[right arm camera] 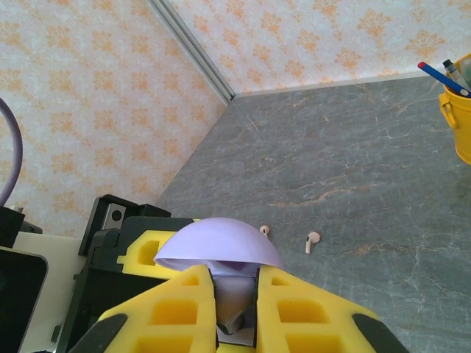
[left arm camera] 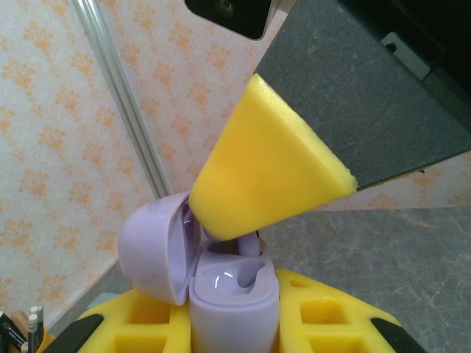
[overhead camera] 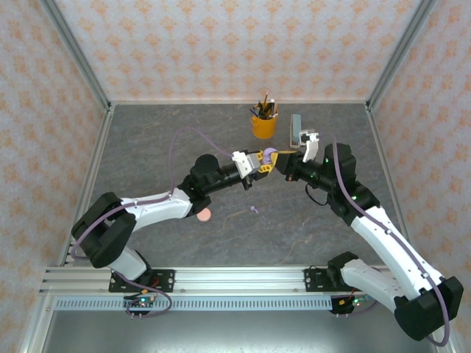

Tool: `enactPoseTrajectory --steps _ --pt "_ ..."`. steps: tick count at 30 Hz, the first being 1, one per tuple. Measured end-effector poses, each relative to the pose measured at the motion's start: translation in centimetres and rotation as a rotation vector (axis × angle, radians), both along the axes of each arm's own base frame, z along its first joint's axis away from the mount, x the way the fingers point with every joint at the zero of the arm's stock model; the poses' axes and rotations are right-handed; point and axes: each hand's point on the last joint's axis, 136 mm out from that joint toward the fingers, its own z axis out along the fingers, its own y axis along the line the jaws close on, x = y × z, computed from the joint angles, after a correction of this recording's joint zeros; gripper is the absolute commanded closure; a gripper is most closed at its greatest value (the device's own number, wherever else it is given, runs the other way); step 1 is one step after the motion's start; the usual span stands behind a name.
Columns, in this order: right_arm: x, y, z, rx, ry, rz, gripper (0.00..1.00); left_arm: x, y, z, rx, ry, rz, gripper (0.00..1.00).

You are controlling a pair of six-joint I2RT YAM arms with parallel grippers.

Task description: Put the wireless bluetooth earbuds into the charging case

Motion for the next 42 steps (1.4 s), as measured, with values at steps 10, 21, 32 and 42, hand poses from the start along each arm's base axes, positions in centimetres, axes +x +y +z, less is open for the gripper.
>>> enactPoseTrajectory --steps 10,21,32,42 --pt "0.4 0.1 -1.0 -0.050 0.012 -0.036 0.57 0.5 -0.1 -1.1 0.017 0.030 0.016 1.00" --pt "0.7 -1.1 0.7 -0.042 0.076 -0.128 0.39 0.7 0.2 0.7 -0.048 -0.016 0.036 1.00" --pt "-2.1 -4.1 6.5 0.034 0.050 -0.226 0.36 1.6 2.3 -1.8 -0.049 0.027 0.112 1.00" --pt "-1.2 -3.3 -7.4 -0.193 0.451 -0.236 0.42 3.3 7.2 -3.1 -0.095 0.068 0.265 1.00"
